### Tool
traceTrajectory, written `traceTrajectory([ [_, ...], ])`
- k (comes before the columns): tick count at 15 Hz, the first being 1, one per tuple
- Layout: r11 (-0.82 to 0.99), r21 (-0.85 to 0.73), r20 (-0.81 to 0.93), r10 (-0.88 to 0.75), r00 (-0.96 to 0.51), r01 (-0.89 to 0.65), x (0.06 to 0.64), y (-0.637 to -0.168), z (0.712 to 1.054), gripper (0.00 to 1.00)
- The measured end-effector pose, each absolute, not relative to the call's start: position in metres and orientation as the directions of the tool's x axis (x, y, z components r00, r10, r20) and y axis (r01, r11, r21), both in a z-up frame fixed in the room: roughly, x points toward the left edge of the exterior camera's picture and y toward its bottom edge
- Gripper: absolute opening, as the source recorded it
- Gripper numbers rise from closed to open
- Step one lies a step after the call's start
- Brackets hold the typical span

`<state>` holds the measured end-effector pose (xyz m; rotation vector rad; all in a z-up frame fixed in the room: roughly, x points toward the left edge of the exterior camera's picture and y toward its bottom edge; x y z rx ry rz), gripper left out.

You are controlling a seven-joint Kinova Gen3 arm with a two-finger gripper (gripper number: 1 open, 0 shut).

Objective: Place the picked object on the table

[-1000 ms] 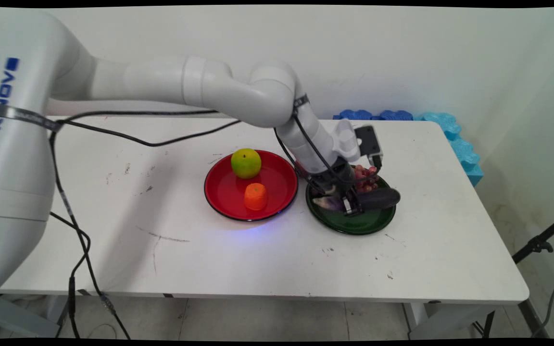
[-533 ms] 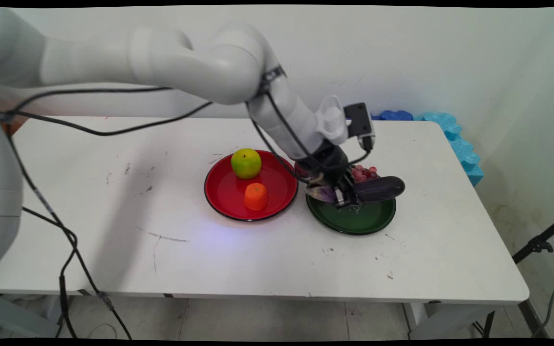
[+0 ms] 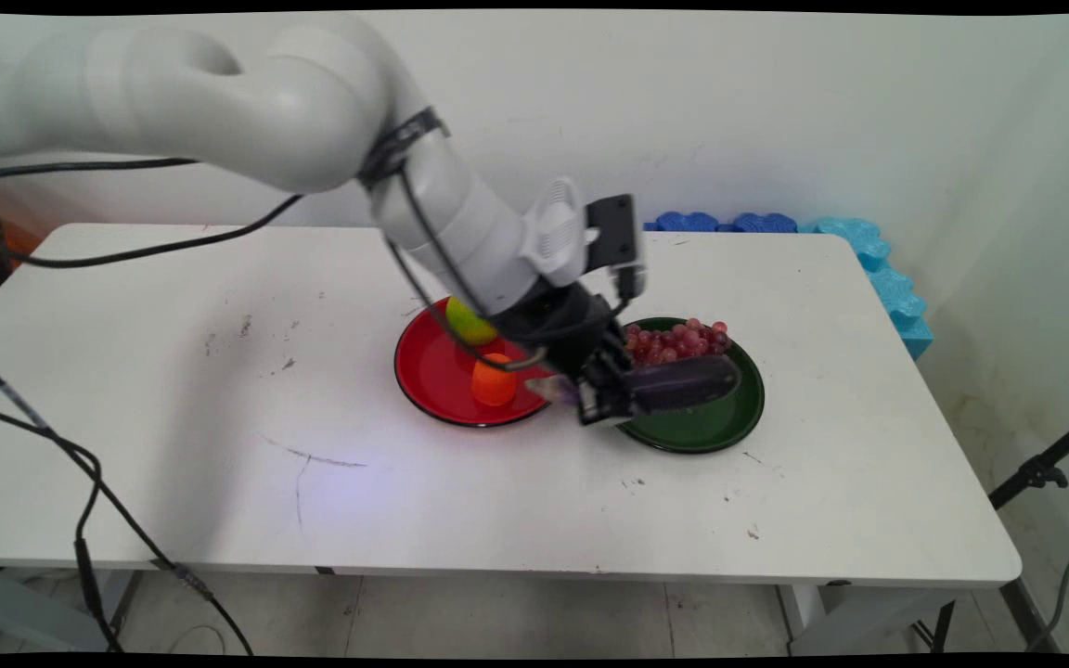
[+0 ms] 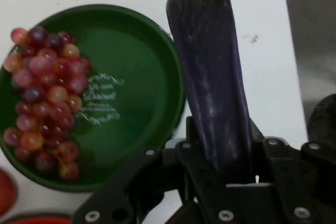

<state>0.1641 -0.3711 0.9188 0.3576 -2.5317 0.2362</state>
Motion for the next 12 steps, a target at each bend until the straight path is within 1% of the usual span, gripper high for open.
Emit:
traceTrajectory([
  [5, 0.946, -0.064, 0.538, -0.236, -0.809, -0.318, 0.186, -0.337, 0.897, 0.00],
  [9, 0.934, -0.036, 0.532, -0.284, -0.798, -0.356, 0.193, -0.323, 0.865, 0.00],
  [12, 0.930, -0.028, 0.530, -0.298, -0.794, -0.367, 0.196, -0.320, 0.847, 0.00],
])
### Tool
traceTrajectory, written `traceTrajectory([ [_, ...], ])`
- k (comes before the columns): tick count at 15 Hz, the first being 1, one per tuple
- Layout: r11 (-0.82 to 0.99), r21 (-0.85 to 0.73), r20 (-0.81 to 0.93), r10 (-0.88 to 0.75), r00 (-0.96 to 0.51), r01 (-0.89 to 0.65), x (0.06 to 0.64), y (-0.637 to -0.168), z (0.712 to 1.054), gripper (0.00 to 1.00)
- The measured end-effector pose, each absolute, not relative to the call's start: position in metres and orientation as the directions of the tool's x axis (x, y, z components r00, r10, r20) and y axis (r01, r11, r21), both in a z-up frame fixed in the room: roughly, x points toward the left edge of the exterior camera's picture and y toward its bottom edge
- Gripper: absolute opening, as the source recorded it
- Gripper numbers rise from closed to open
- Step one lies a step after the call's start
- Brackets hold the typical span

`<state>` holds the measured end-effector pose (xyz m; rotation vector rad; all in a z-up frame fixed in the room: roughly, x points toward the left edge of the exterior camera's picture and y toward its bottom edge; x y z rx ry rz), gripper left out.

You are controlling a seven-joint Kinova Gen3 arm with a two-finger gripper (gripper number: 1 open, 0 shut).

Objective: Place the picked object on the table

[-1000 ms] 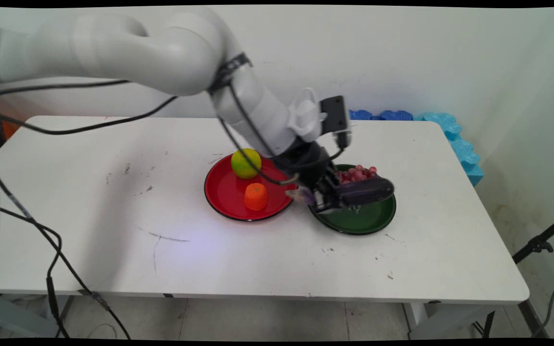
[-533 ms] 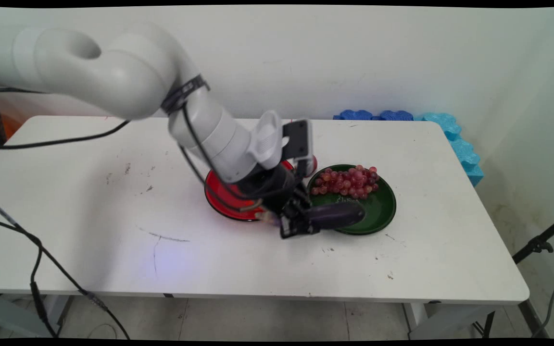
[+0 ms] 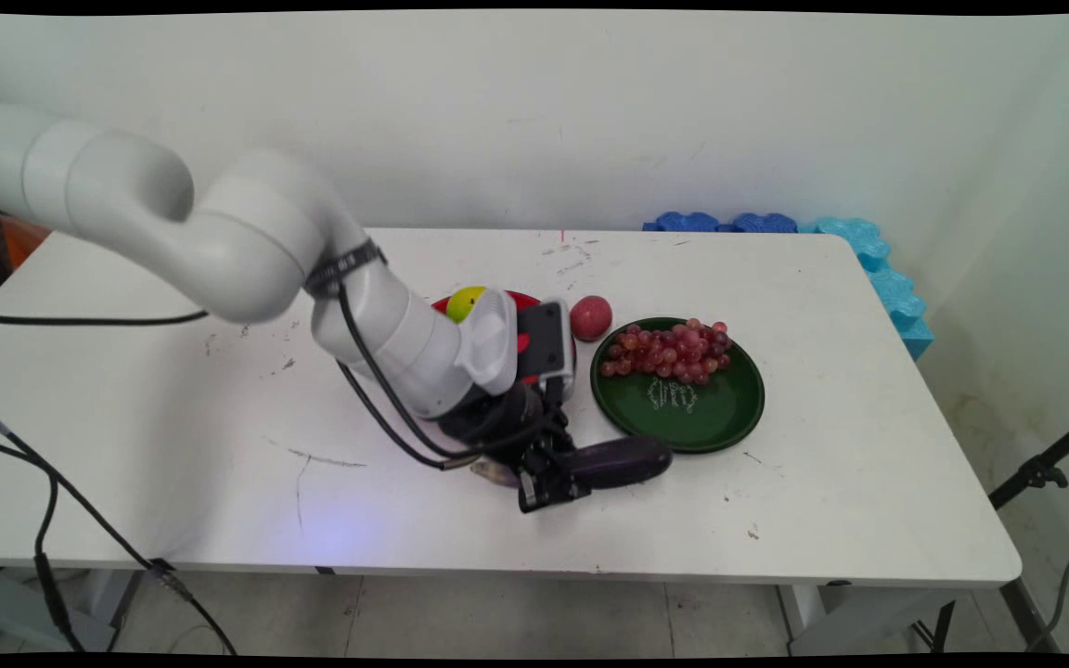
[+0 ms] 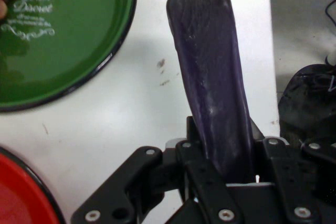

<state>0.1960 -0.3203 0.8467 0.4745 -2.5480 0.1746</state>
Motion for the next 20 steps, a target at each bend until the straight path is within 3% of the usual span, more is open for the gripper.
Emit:
traceTrajectory([
  [8, 0.921, 0.000, 0.532, -0.330, -0.780, -0.390, 0.203, -0.316, 0.798, 0.00],
  [16, 0.915, 0.012, 0.544, -0.345, -0.765, -0.404, 0.204, -0.315, 0.778, 0.00],
  [17, 0.915, 0.012, 0.545, -0.345, -0.764, -0.404, 0.204, -0.315, 0.777, 1.00],
  [20, 0.916, 0.015, 0.551, -0.343, -0.761, -0.402, 0.204, -0.314, 0.775, 1.00],
])
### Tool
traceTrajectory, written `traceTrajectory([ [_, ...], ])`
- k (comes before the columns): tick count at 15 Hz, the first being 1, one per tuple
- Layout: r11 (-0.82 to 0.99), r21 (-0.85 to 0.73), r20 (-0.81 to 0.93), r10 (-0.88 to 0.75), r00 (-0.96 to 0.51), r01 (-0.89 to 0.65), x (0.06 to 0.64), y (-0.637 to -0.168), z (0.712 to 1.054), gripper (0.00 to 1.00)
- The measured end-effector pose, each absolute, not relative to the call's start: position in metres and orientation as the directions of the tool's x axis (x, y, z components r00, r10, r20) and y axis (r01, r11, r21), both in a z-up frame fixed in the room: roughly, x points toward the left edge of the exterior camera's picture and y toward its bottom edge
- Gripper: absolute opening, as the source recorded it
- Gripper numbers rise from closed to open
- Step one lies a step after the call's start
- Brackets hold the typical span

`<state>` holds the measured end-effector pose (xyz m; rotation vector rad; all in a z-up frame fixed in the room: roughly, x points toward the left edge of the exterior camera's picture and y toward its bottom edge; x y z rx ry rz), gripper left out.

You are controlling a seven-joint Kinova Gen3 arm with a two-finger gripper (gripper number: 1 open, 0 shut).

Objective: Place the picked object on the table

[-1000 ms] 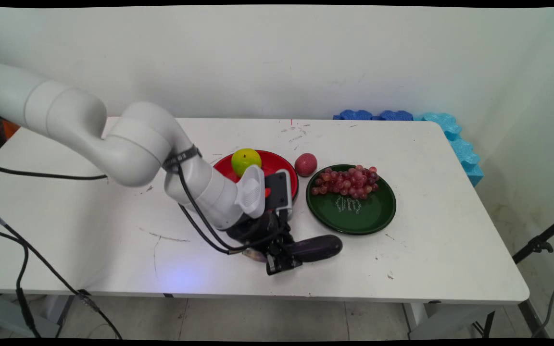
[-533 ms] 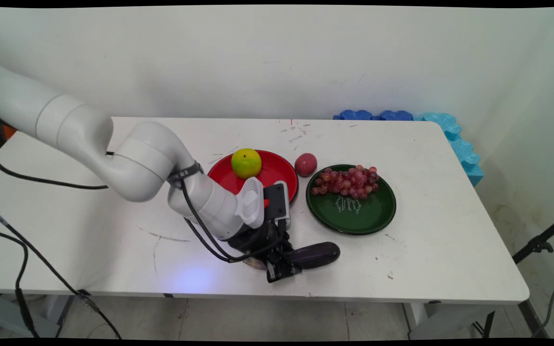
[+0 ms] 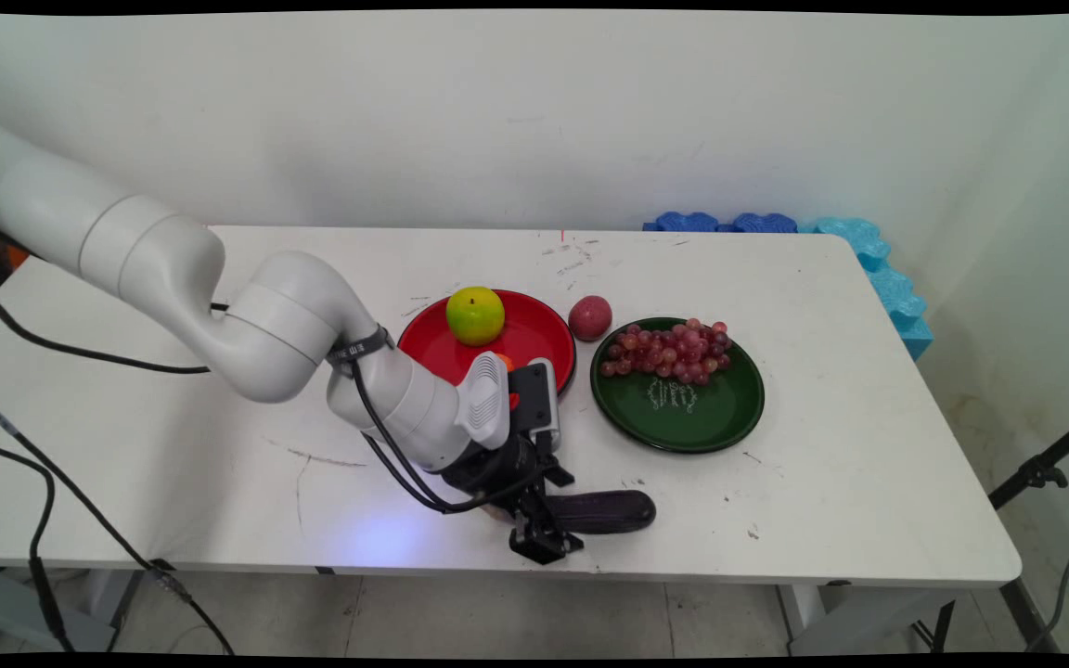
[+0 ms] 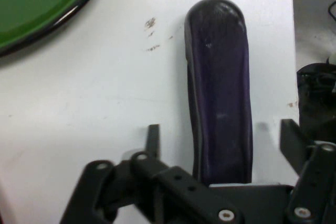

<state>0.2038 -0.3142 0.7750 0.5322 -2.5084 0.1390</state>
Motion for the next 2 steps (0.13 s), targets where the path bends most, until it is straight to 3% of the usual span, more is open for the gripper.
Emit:
traceTrajectory([
  [2, 0.917, 0.017, 0.557, -0.340, -0.758, -0.399, 0.2037, -0.3141, 0.7778, 1.00],
])
